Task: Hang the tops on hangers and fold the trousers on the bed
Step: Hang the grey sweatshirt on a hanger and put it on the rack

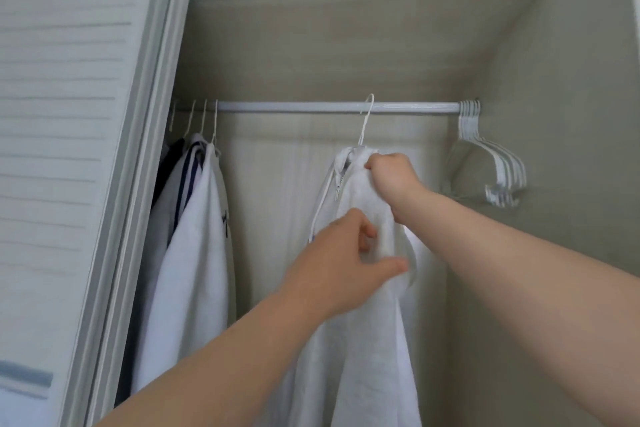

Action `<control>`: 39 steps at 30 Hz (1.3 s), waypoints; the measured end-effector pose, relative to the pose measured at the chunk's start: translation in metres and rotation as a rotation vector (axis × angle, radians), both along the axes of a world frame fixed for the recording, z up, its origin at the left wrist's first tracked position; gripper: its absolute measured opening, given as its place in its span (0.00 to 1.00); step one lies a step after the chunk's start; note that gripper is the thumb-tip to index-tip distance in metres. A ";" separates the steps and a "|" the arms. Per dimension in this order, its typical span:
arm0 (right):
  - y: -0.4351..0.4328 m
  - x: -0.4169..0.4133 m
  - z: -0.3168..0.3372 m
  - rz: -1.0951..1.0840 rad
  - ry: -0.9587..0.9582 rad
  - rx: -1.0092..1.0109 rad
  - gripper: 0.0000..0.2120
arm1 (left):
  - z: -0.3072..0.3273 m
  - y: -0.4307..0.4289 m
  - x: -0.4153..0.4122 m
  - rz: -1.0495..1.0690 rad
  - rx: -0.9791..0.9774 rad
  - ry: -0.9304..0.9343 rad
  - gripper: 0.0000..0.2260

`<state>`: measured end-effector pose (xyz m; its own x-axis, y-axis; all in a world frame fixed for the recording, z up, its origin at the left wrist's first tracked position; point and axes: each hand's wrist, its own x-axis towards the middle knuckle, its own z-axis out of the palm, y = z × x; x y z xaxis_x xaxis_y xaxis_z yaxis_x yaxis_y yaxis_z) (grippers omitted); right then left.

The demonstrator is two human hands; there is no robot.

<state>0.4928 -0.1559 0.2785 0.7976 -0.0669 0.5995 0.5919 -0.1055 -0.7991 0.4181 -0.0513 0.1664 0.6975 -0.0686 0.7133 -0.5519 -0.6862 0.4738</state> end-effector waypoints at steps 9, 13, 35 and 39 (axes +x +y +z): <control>0.027 0.122 0.058 0.000 -0.033 0.057 0.14 | 0.033 0.017 0.104 0.322 0.212 -0.068 0.06; 0.033 0.152 0.078 0.000 -0.056 0.051 0.14 | 0.050 0.027 0.132 0.364 0.259 -0.137 0.04; 0.050 0.110 0.059 -0.155 -0.086 -0.815 0.14 | 0.040 0.085 0.155 0.517 0.346 -0.157 0.12; 0.063 0.102 0.050 -0.242 -0.221 -0.843 0.11 | 0.034 0.093 0.142 0.570 0.344 -0.141 0.12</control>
